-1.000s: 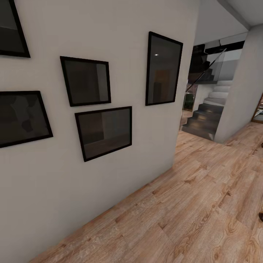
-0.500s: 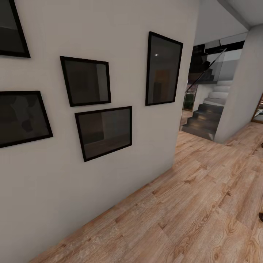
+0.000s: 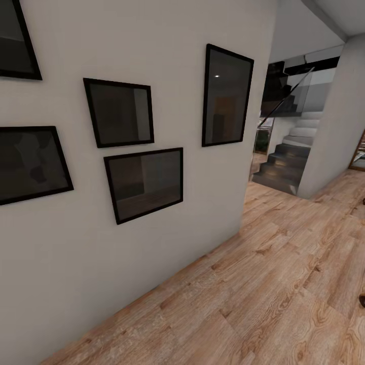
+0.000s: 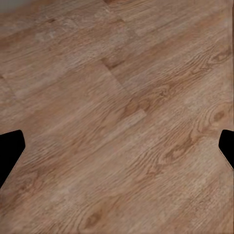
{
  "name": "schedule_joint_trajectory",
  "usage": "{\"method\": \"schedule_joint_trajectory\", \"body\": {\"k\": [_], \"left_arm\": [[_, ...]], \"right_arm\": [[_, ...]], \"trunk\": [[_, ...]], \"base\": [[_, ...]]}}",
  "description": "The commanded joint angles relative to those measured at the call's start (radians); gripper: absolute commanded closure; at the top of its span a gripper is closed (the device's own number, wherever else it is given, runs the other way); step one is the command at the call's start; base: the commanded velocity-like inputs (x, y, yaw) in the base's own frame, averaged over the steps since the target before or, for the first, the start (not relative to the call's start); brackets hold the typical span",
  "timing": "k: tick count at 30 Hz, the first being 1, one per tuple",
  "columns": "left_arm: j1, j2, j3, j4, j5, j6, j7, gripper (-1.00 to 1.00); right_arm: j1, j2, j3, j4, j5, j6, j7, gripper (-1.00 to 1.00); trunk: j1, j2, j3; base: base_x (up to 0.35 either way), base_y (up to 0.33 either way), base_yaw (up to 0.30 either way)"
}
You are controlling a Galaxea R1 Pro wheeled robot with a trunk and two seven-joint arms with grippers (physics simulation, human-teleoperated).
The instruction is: Pick up the two gym shoes and the two sandals from the corridor floor and place them onto the hallstand (shoe rack) in the corridor, making sure they are on the rack and not on the floor. Arrange them so the two gym shoes are next to each other and the two sandals are next to each other.
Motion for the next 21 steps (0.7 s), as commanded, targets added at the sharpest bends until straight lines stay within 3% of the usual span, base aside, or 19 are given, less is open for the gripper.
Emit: {"method": "schedule_joint_trajectory", "body": {"k": [1, 12, 21], "left_arm": [[-0.007, 0.0, 0.001, 0.0, 0.001, -0.004, 0.0, -1.0], [-0.02, -0.002, 0.001, 0.003, 0.002, -0.009, -0.012, -1.0], [-0.017, -0.001, 0.001, 0.006, 0.0, -0.009, -0.012, -1.0]], "right_arm": [[-0.003, 0.0, 0.0, -0.004, -0.001, -0.004, -0.001, -1.0], [-0.015, 0.0, -0.002, -0.005, 0.002, -0.011, 0.001, -1.0], [-0.015, 0.002, -0.002, -0.002, 0.001, -0.011, 0.001, -1.0]], "trunk": [[0.0, -0.001, -0.001], [0.0, -0.001, -0.001], [0.0, -0.001, -0.001]], "base": [[0.0, 0.0, 0.0], [0.0, 0.0, -0.001], [0.0, 0.0, -0.195]]}}
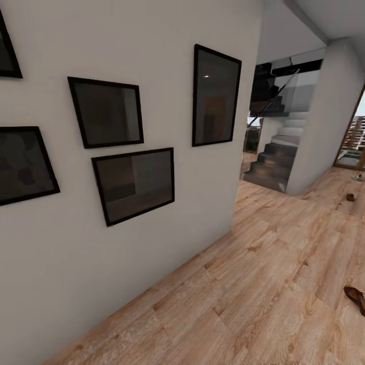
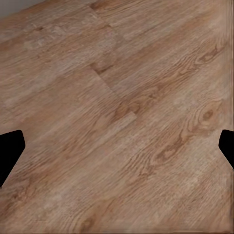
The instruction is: Pick up the two gym shoes and the two sandals from the corridor floor and place them onto the hallstand (shoe rack) in the corridor, making sure they are on the rack and not on the floor. Arrange them so the two gym shoes are next to each other and the two sandals are next to each other.
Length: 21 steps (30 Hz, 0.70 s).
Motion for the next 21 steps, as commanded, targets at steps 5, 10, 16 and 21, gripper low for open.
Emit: {"method": "schedule_joint_trajectory", "body": {"k": [5, 10, 16, 21], "left_arm": [[0.0, 0.001, 0.001, -0.001, 0.001, -0.003, -0.001, -1.0], [0.0, 0.0, 0.001, -0.003, 0.001, -0.003, -0.001, -1.0], [0.0, 0.0, 0.001, -0.002, 0.0, -0.003, -0.001, -1.0], [-0.002, 0.0, 0.0, 0.0, -0.003, -0.003, -0.001, -1.0]], "right_arm": [[-0.001, 0.0, -0.001, 0.001, 0.0, -0.004, -0.001, -1.0], [-0.001, 0.0, -0.003, 0.001, 0.0, -0.004, -0.001, -1.0], [-0.001, 0.001, -0.003, 0.001, 0.0, -0.004, -0.001, -1.0], [-0.001, 0.002, -0.003, 0.004, -0.001, -0.004, -0.001, -1.0]], "trunk": [[0.0, -0.001, -0.001], [0.0, -0.001, -0.001], [0.0, -0.001, -0.001], [0.0, -0.001, -0.001]], "base": [[0.0, 0.0, -0.26], [0.001, 0.0, -0.265], [0.129, 0.0, -0.266], [0.296, 0.0, -0.266]]}}
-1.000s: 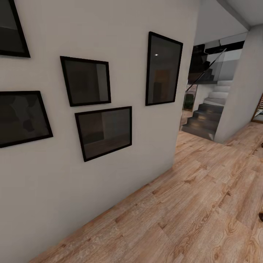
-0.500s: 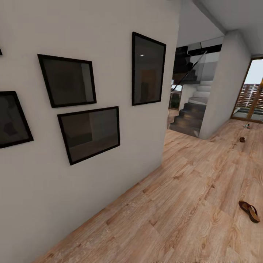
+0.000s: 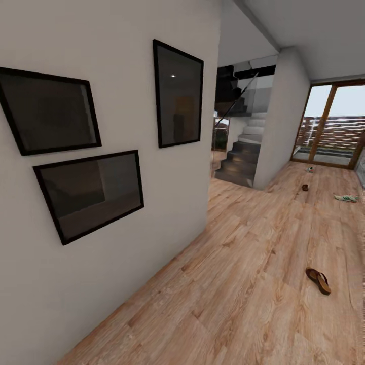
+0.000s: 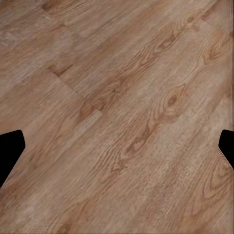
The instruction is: Pick up the two gym shoes and the two sandals from the corridor floor and place them onto the hallstand (shoe rack) in the corridor, making sure they are on the rack and not on the floor. Arrange them so the two gym shoes are next to each other and the two sandals are next to each other.
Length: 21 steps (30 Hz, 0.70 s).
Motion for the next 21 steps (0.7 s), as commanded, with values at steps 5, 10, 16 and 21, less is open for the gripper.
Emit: {"method": "schedule_joint_trajectory", "body": {"k": [5, 10, 16, 21], "left_arm": [[-0.001, -0.001, -0.002, 0.003, -0.005, -0.003, -0.001, -1.0], [-0.001, -0.001, -0.003, 0.005, -0.007, -0.003, -0.001, -1.0], [-0.002, -0.001, -0.003, 0.006, -0.008, -0.003, -0.001, -1.0], [-0.002, 0.0, -0.001, 0.006, -0.005, -0.003, -0.001, -1.0]], "right_arm": [[-0.001, 0.0, 0.0, 0.003, -0.001, -0.003, -0.001, -1.0], [-0.001, 0.0, 0.0, 0.004, -0.001, -0.003, -0.001, -1.0], [-0.001, 0.001, 0.0, 0.004, -0.001, -0.003, -0.001, -1.0], [-0.001, 0.001, 0.0, 0.004, -0.001, -0.003, -0.001, -1.0]], "trunk": [[0.001, 0.0, -0.001], [0.001, 0.0, -0.001], [0.001, 0.0, -0.001], [0.001, 0.0, -0.001]], "base": [[0.326, 0.0, -0.266], [0.335, 0.0, -0.266], [0.336, 0.0, -0.266], [0.337, 0.0, -0.266]]}}
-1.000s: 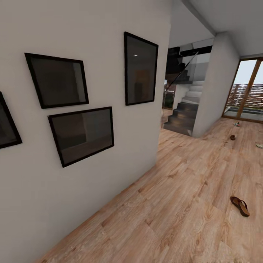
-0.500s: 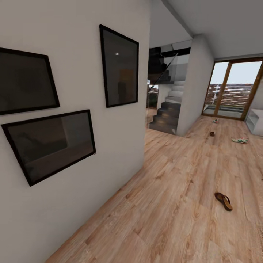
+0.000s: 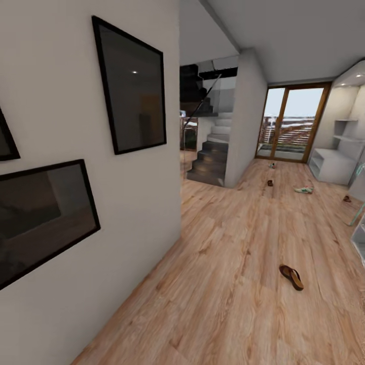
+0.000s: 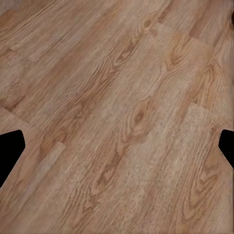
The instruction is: Pick up the two gym shoes and the two sandals from the corridor floor and place them onto the hallstand (shoe rack) in the corridor, making sure they are on the rack and not on the floor. Arrange them so the two gym shoes are next to each other and the two sandals are next to each other.
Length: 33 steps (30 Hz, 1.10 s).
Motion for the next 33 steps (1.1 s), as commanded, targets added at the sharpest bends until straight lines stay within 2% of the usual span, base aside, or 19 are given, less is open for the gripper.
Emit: {"method": "schedule_joint_trajectory", "body": {"k": [1, 6, 33], "left_arm": [[0.0, 0.001, 0.001, 0.0, 0.002, -0.003, -0.001, -1.0], [0.0, 0.0, 0.001, 0.001, 0.004, -0.003, -0.001, -1.0], [-0.002, 0.001, 0.002, -0.007, 0.008, -0.002, 0.006, -1.0]], "right_arm": [[-0.001, 0.0, 0.0, 0.001, 0.0, -0.003, -0.001, -1.0], [-0.001, 0.0, 0.001, 0.001, 0.0, -0.003, -0.001, -1.0], [-0.001, 0.002, 0.001, 0.001, 0.0, -0.003, -0.001, -1.0]], "trunk": [[0.001, 0.0, -0.001], [0.001, 0.0, -0.001], [0.001, 0.0, -0.001]], "base": [[0.285, 0.0, -0.266], [0.154, 0.0, -0.266], [0.03, 0.0, -0.266]]}}
